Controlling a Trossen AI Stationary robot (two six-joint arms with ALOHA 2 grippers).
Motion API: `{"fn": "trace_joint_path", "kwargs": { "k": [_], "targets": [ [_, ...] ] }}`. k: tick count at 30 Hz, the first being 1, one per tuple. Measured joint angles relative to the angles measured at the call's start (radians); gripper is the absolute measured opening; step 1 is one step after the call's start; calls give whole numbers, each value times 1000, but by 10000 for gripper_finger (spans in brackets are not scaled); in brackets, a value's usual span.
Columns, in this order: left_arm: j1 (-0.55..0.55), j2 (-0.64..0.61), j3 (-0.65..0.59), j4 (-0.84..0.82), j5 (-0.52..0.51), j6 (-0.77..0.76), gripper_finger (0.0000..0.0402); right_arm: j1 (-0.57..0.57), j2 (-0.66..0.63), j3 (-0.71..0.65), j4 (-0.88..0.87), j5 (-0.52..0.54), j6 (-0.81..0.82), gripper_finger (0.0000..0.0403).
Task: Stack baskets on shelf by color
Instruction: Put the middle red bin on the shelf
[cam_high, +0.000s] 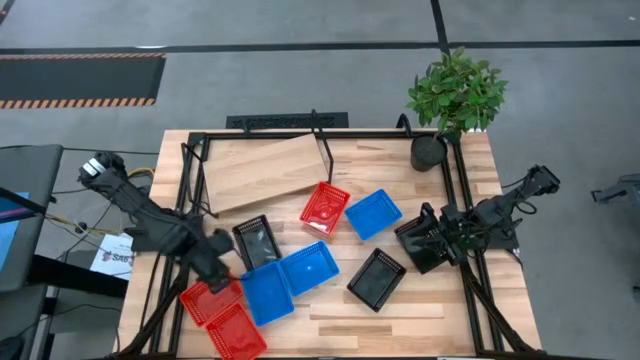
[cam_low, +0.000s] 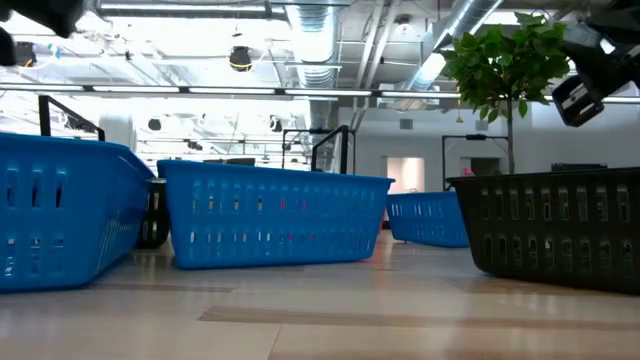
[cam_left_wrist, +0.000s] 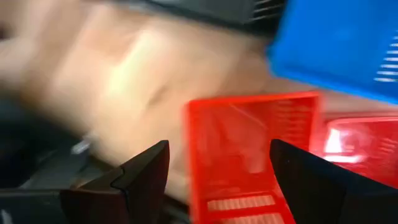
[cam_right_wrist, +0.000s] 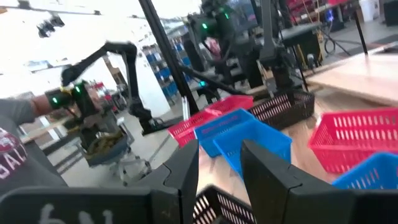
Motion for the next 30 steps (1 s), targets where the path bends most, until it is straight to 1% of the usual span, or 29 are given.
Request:
{"fn": "trace_joint_path", "kwargs": {
  "k": [3,5,8,13,19,25,30],
  "targets": [
    [-55,-13,0,-39,-55,-135,265,0,0,0,-10,0,1,141],
    [-82,-16,0,-28,-78,-162,265,0,0,0,-15,0,1,140],
    [-110,-16,0,10,-80,-171,265,0,0,0,-13,0,1,139],
    [-127,-16,-15,-9,-86,-284,265,0,0,0,-14,0,1,141],
    [-134,-16,-91,52,-29,-352,265,0,0,0,-21,0,1,139],
    [-134,-16,-141,71,-3,-361,265,0,0,0,-31,0,1,137],
    [-134,-16,-191,156,43,-360,265,0,0,0,-34,0,3,141]
  ]
}}
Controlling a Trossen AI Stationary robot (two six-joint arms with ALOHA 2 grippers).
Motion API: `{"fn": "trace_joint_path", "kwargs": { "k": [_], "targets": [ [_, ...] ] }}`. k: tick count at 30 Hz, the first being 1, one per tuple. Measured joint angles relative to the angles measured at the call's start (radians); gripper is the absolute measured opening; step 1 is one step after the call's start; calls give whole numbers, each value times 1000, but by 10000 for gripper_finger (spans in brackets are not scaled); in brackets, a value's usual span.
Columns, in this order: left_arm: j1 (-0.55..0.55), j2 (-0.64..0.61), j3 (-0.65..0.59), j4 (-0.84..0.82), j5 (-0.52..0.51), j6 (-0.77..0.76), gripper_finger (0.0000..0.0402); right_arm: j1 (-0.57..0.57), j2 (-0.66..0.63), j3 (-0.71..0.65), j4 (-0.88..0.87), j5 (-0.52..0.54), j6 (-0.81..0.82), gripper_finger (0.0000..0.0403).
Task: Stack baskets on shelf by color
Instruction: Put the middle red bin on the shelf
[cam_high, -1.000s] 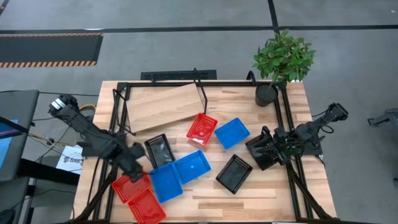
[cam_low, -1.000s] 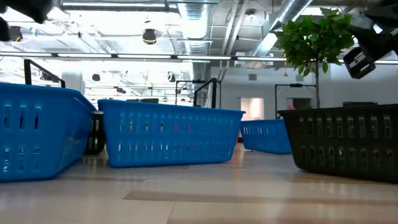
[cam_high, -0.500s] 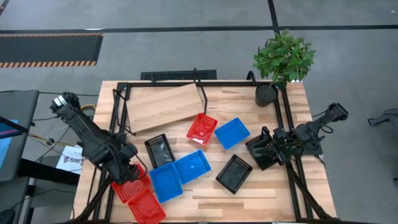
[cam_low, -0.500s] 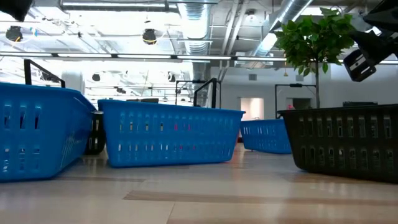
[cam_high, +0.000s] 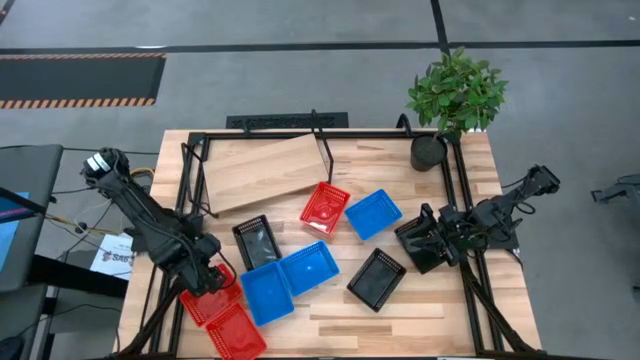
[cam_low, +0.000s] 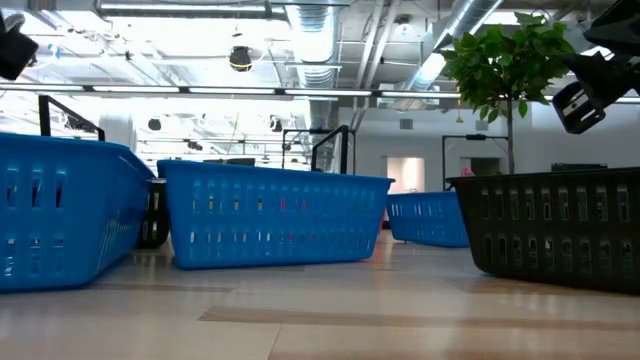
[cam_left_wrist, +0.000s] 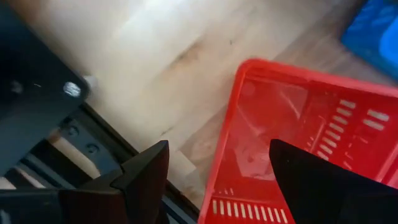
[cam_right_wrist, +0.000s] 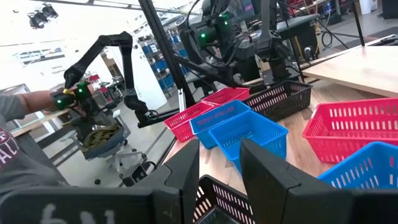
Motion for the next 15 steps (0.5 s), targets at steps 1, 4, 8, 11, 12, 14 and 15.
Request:
{"fn": "trace_joint_path", "kwargs": {
  "k": [1,4,8,11,12,14,15],
  "targets": [
    [0,0,-11,21,5,3,265,0,0,0,0,0,0,141],
    [0,0,-38,74,17,10,265,-1,0,0,0,0,0,140],
    [0,0,-77,119,55,11,265,-2,0,0,0,0,0,137],
    [0,0,-98,124,82,21,254,-2,0,0,0,0,0,137],
    [0,0,-105,126,94,30,246,-2,0,0,0,0,0,138],
    [1,0,-110,113,119,45,226,-2,0,0,0,0,0,139],
    [1,0,-111,108,119,48,213,-2,0,0,0,0,0,139]
  ]
}}
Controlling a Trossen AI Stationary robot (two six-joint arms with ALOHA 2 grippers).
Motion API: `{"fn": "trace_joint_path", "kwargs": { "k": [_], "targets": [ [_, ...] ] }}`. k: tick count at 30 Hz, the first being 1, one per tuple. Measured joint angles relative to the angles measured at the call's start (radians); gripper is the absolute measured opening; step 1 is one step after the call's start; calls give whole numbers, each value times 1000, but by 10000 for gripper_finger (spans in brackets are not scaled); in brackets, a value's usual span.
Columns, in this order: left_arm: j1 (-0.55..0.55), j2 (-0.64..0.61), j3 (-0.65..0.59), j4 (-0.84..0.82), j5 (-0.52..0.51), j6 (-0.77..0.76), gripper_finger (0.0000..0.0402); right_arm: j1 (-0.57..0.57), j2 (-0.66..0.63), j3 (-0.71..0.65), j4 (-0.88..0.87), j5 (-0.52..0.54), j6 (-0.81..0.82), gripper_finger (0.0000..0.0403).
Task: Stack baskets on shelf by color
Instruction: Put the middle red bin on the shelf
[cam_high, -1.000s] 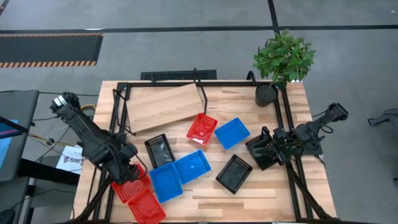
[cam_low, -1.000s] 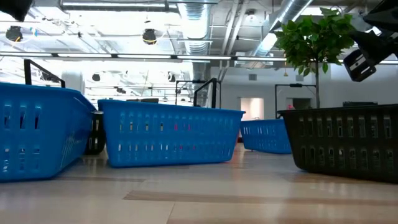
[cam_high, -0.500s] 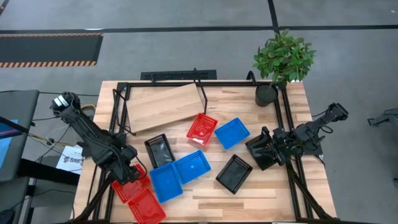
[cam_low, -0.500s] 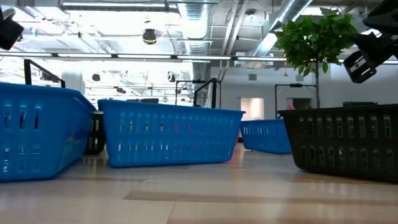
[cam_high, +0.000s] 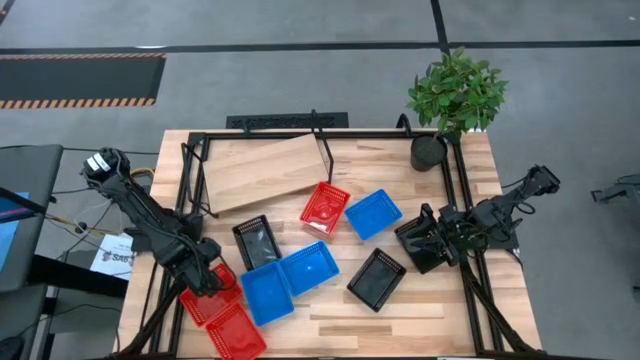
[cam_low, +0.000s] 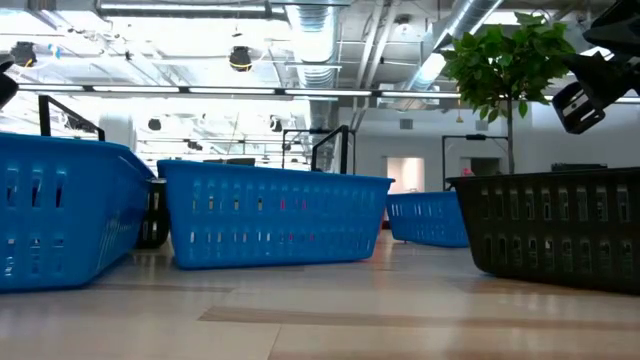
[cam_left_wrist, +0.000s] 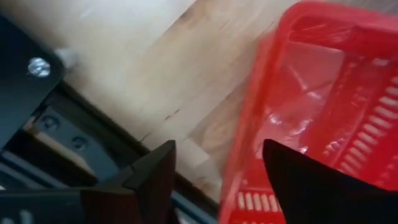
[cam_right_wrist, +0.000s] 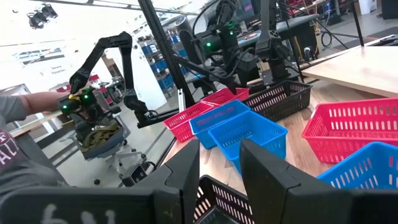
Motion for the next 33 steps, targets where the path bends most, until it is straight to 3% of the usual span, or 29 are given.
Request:
{"fn": "trace_joint_path", "kwargs": {
  "k": [14,24,33],
  "targets": [
    [0,0,0,1,-88,-3,8,0,0,0,0,0,-2,134],
    [0,-19,7,-43,-38,-171,2,0,0,0,-2,0,-2,134],
    [0,-79,187,-274,-49,-383,0,0,0,0,-2,0,-1,134]
  ]
}}
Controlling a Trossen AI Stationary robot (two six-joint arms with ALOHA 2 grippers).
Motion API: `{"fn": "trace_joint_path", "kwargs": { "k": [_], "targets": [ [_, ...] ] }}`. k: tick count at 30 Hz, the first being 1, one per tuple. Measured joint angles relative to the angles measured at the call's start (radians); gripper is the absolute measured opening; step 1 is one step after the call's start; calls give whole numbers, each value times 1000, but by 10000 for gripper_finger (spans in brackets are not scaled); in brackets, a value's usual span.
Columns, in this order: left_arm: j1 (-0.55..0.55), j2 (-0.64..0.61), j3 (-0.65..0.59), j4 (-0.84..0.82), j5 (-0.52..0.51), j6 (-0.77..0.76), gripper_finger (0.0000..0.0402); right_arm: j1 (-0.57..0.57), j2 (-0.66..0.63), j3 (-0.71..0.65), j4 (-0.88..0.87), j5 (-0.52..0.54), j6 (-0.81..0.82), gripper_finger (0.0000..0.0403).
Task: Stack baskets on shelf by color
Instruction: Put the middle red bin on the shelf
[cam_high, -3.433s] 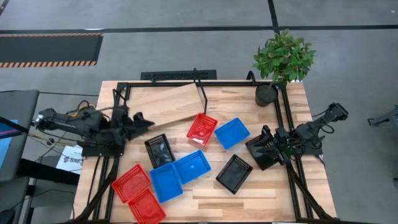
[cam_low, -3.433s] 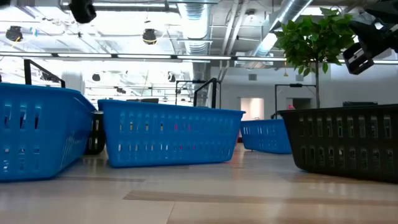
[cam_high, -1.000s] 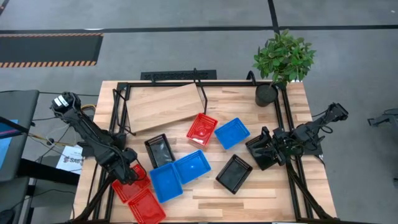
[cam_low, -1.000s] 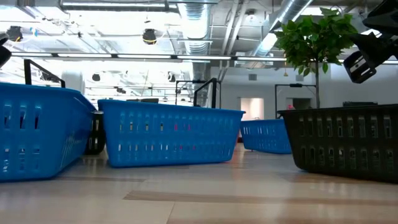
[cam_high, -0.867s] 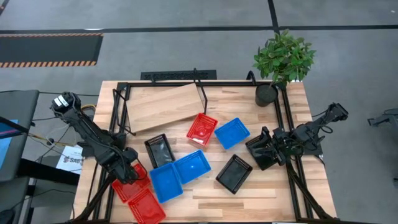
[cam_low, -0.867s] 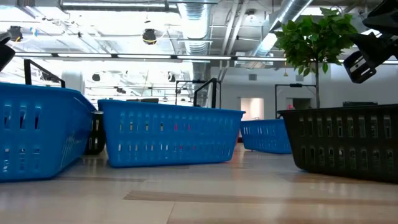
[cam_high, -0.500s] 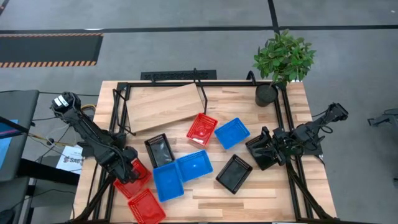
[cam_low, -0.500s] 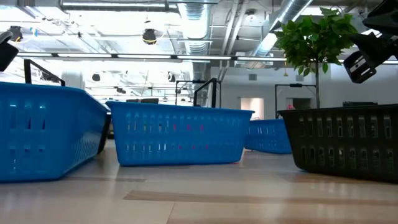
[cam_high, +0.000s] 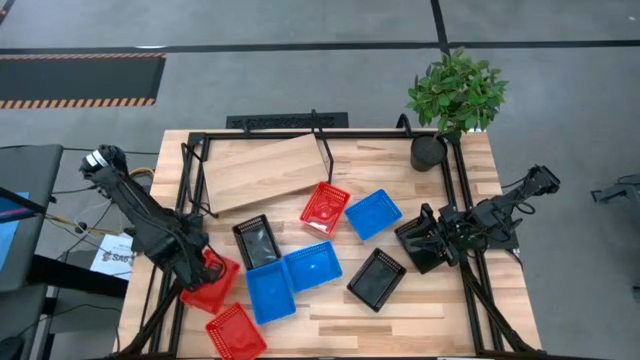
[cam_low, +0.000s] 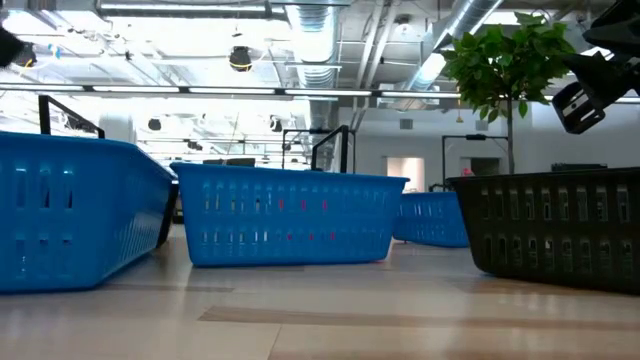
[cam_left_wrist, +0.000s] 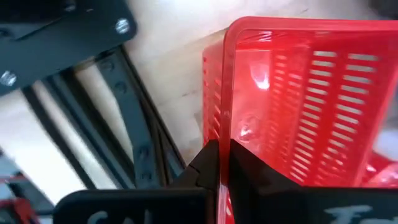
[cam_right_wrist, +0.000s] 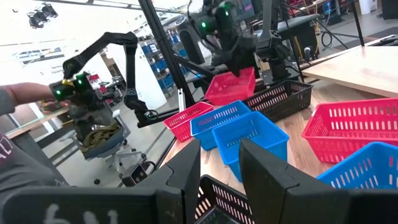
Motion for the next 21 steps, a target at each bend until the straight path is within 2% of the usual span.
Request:
{"fn": "trace_joint_path", "kwargs": {
  "k": [4,7,13,18,21],
  "targets": [
    [0,-7,113,-96,-79,-86,0,0,0,0,0,0,0,133],
    [8,-7,196,-142,-200,-154,0,0,0,0,0,0,0,133],
    [62,-7,290,-171,-630,-275,0,0,0,0,-1,0,0,133],
    [210,-7,299,-164,-904,-191,0,0,0,0,-2,0,0,134],
    [320,-7,299,-149,-998,-88,1,0,0,0,-2,0,0,134]
  ]
}}
